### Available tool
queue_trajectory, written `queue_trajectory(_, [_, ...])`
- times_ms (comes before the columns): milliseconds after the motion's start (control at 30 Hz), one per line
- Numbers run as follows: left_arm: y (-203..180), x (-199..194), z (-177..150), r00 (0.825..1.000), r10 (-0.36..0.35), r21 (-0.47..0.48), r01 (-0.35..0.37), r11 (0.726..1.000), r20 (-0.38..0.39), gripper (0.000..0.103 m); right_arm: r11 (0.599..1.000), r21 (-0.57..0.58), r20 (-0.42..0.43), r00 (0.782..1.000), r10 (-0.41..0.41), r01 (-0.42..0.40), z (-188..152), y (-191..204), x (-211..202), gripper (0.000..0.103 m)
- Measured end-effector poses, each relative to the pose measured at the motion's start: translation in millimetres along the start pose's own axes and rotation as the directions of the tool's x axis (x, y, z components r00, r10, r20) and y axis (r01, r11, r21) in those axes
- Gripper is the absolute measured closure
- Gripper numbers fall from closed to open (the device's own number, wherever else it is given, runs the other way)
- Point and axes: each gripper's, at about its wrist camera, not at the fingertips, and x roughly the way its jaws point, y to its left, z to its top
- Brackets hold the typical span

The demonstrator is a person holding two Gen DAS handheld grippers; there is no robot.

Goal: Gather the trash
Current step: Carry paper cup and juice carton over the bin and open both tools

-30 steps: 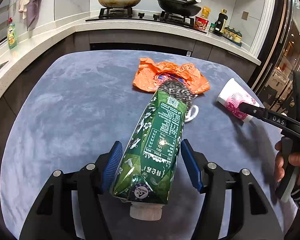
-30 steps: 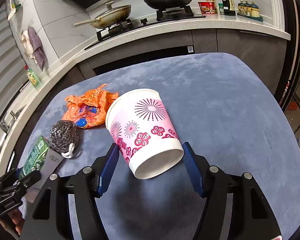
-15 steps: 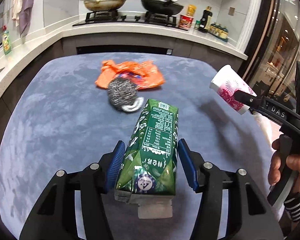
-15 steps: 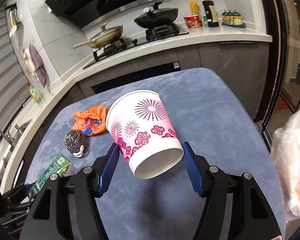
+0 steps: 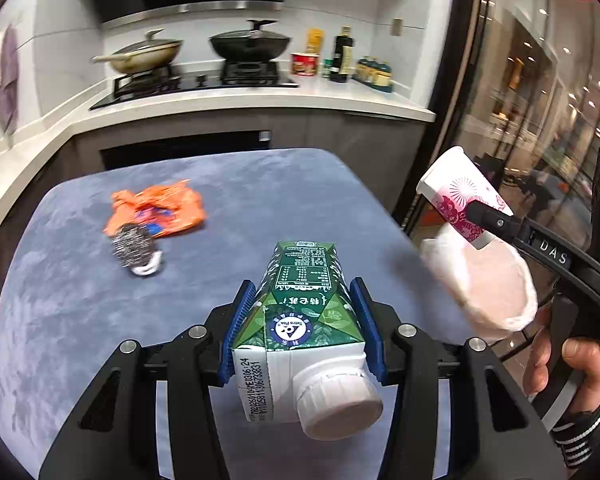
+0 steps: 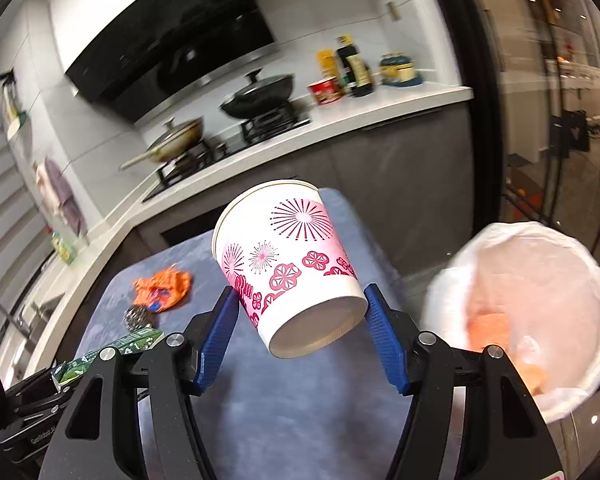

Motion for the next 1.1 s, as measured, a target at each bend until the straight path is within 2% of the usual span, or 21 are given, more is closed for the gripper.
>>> queue_trajectory(333, [-96.5, 0.0, 20.2, 0.994, -0.109, 0.085, 0.107, 0.991, 0.022, 0.057, 0.988, 0.113, 0.06, 0.992, -0.111, 0.104, 0.8, -90.9, -55.8, 0.042])
queue_trajectory(633, [-170.9, 11.0, 22.3, 0.982, -0.19, 0.141, 0.189, 0.972, -0.005, 0.056, 0.967, 0.193, 0.072, 0.98, -0.185, 0.168, -7.8, -157.9, -90.1, 0.042])
queue_trajectory(800, [-203.9, 24.4, 21.1, 0.974, -0.222, 0.158, 0.226, 0.961, -0.041, 0.056, 0.959, 0.218, 0.066, 0.977, -0.202, 0.183, -11.2, -178.9, -97.8, 0.042])
queue_trajectory(1100, [-241.1, 55.9, 20.7, 0.964, -0.243, 0.167, 0.259, 0.951, -0.109, 0.056, 0.943, 0.259, 0.038, 0.973, -0.226, 0.209, -17.1, -209.0, -97.7, 0.041])
